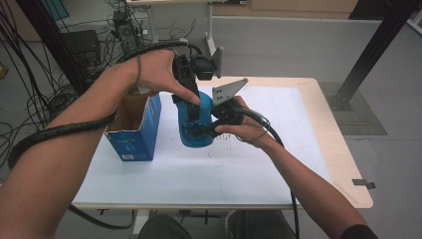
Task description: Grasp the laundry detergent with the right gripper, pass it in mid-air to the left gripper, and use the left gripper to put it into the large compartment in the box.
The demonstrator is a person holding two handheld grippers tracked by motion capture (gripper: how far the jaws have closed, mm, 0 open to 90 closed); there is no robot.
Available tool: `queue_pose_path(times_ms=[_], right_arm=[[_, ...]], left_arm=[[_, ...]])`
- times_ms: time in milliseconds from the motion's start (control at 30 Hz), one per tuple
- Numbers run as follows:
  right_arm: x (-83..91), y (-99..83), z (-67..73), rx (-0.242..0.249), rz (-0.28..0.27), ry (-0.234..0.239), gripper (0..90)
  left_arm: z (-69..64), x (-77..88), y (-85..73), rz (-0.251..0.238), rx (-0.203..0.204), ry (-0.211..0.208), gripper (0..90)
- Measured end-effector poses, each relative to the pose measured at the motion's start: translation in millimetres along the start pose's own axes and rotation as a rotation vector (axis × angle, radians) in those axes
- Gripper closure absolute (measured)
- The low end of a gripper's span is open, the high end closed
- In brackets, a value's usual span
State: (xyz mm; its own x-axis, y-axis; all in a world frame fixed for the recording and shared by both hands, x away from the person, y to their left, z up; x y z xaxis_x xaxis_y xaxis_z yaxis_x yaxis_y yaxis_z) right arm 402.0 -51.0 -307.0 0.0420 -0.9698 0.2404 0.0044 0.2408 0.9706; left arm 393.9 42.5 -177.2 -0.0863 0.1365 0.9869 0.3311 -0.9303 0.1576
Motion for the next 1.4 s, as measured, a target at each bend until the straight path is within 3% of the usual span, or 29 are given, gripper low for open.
queue_pose_path(times_ms=[1400], right_arm=[[2.8,2.8,2.9,0.002,-0.017,0.029,44.1]], left_arm=[[-2.5,-3.5,6.0,0.018,-0.013,-0.018,6.8]])
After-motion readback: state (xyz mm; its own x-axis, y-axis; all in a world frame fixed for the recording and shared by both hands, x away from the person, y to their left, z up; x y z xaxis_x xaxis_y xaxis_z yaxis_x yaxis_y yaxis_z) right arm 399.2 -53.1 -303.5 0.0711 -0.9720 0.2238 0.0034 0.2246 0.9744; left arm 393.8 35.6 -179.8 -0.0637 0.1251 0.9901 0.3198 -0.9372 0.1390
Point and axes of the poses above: each handheld gripper's, and its own axes: x roughly backward along the jaws, y roughly out of its top, z roughly to its left, the point moved 3 cm from there along -x, roughly forward along the jaws, and after that the axes turned 9 degrees about -z, right-handed, at the moved point
